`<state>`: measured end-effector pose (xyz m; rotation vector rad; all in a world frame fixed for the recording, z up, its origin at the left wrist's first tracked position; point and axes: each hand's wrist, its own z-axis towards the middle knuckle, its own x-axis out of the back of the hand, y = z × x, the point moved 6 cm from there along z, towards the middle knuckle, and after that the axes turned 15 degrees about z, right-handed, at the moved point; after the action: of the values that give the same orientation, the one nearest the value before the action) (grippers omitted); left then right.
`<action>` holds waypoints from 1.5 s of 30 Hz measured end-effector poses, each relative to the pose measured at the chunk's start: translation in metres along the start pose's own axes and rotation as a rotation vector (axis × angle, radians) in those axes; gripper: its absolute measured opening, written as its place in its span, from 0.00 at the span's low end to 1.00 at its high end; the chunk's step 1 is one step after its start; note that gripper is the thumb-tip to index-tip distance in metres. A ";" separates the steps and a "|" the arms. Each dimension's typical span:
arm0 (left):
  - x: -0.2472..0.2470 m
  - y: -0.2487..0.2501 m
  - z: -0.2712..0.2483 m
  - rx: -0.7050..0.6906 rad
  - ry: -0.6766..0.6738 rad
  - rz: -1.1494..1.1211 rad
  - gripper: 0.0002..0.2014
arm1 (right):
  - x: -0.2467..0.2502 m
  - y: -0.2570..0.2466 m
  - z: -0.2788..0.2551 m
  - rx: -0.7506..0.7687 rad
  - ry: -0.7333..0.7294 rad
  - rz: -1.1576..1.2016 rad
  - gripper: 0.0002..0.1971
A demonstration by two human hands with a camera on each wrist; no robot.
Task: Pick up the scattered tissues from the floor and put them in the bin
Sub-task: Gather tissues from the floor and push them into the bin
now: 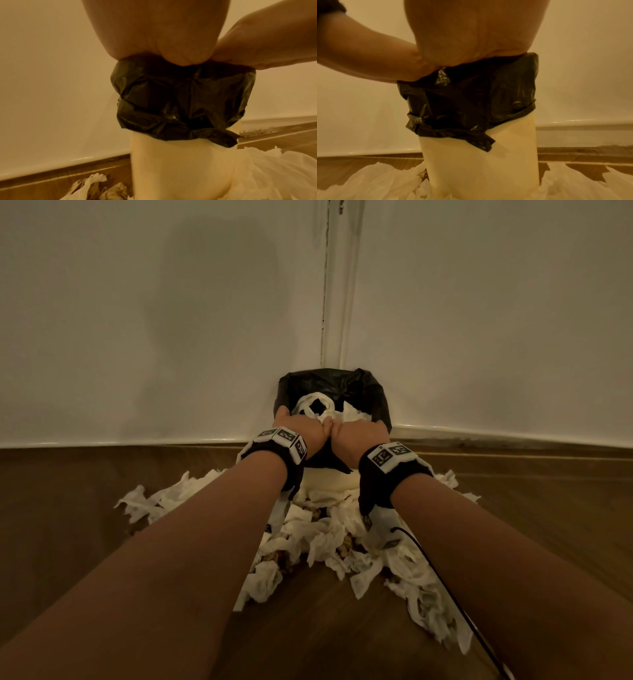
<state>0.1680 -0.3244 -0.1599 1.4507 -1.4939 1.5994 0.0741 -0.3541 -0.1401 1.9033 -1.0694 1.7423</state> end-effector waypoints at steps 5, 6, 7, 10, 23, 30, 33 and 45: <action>-0.003 -0.001 0.003 -0.030 -0.006 -0.011 0.24 | -0.009 0.008 0.018 -0.161 -0.167 0.058 0.28; -0.002 -0.001 0.002 -0.019 -0.014 -0.028 0.24 | -0.009 0.009 0.020 -0.181 -0.192 0.048 0.29; 0.000 -0.001 0.000 -0.009 -0.015 -0.051 0.24 | -0.008 0.009 0.020 -0.189 -0.201 0.045 0.30; 0.009 -0.003 -0.009 0.004 0.164 -0.171 0.19 | 0.000 0.004 0.012 -0.073 0.001 0.085 0.22; -0.040 -0.042 -0.121 0.439 0.636 -0.849 0.20 | -0.006 -0.027 -0.068 0.101 0.926 0.580 0.12; -0.144 -0.051 -0.186 0.622 0.276 -0.739 0.20 | -0.085 -0.089 -0.083 0.268 0.617 0.555 0.12; -0.175 -0.048 -0.210 0.653 0.169 -0.714 0.19 | -0.116 -0.101 -0.088 0.302 0.475 0.543 0.11; -0.242 -0.017 -0.270 0.927 -0.067 -0.552 0.25 | -0.229 -0.099 -0.118 0.175 -0.009 0.326 0.21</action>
<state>0.1616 -0.0018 -0.3263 2.1448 -0.2324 1.9396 0.0725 -0.1400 -0.3141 1.9234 -1.3313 2.0652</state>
